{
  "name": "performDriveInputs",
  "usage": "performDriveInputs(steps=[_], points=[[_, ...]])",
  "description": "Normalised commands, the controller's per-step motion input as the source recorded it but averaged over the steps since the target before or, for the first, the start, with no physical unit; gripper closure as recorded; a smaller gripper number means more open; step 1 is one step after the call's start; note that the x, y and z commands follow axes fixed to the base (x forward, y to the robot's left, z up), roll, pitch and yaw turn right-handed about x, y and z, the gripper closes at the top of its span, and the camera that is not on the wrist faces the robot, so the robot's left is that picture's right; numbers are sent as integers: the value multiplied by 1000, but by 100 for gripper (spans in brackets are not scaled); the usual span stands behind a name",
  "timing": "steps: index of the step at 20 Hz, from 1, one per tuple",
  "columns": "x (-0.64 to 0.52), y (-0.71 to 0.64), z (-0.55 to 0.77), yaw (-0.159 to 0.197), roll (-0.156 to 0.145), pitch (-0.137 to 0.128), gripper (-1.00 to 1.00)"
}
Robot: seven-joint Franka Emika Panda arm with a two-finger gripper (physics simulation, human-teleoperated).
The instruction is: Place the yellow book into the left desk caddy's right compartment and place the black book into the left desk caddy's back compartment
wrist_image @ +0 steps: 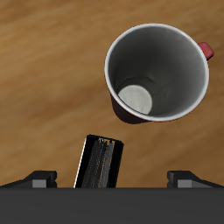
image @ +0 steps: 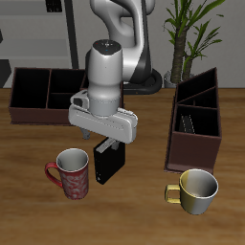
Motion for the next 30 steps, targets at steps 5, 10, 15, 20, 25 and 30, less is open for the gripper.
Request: performDriveInputs(steps=[5, 10, 15, 20, 25, 30], points=[[3, 64, -26, 13, 8, 10, -100], [-10, 108, -210, -18, 11, 21, -100], [38, -19, -201, -7, -9, 23, -100], [-37, -63, -164, -2, -4, 20, -100], [-93, 33, -66, -8, 11, 5, 100], [-71, 2, -96, -6, 0, 18, 100]])
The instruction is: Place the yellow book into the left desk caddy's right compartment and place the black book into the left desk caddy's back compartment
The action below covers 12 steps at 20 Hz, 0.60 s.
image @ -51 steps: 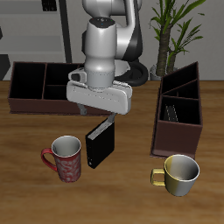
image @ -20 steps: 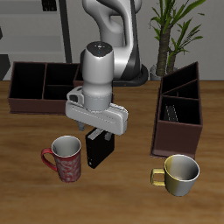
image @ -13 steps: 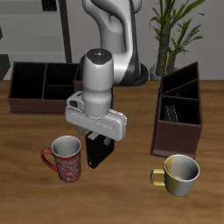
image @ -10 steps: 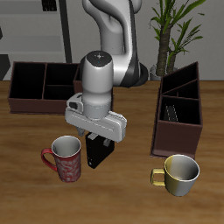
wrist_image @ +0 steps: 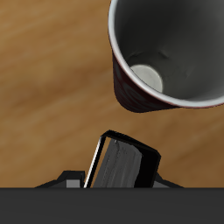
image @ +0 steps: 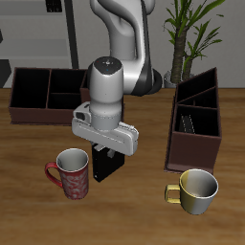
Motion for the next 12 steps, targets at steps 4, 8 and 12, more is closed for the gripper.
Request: performDriveInputs(steps=[4, 8, 12], points=[[-47, -73, 78, 12, -12, 3, 100], [-215, -136, 495, 53, -51, -38, 100], [-433, -86, 788, 116, -19, -114, 100]])
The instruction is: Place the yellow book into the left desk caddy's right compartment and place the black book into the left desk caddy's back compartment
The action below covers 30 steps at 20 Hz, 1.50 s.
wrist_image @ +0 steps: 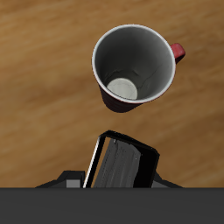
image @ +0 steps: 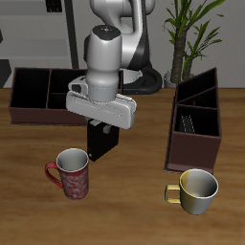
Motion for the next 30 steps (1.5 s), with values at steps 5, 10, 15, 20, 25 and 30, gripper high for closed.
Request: performDriveInputs(steps=[5, 10, 15, 20, 25, 30], points=[[-576, -11, 717, 136, -26, -84, 100], [-552, 11, 351, 151, -31, -60, 100], [-406, 37, 138, 55, -2, 0, 100], [-504, 279, 235, 84, 38, -40, 100], [-396, 299, 271, 52, 18, -34, 100], [-311, 398, 211, 11, -6, -11, 100]])
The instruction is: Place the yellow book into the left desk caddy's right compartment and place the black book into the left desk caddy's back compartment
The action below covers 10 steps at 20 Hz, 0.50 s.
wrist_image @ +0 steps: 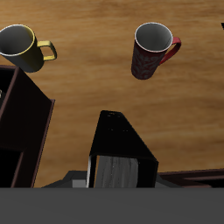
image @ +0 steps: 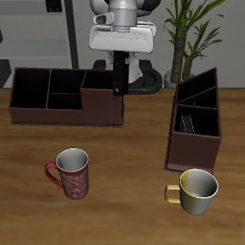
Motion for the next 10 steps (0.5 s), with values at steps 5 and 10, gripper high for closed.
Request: performDriveInputs(steps=[5, 10], points=[[-341, 506, 108, 4, 44, 25, 100], [-97, 375, 275, 15, 42, -14, 100]])
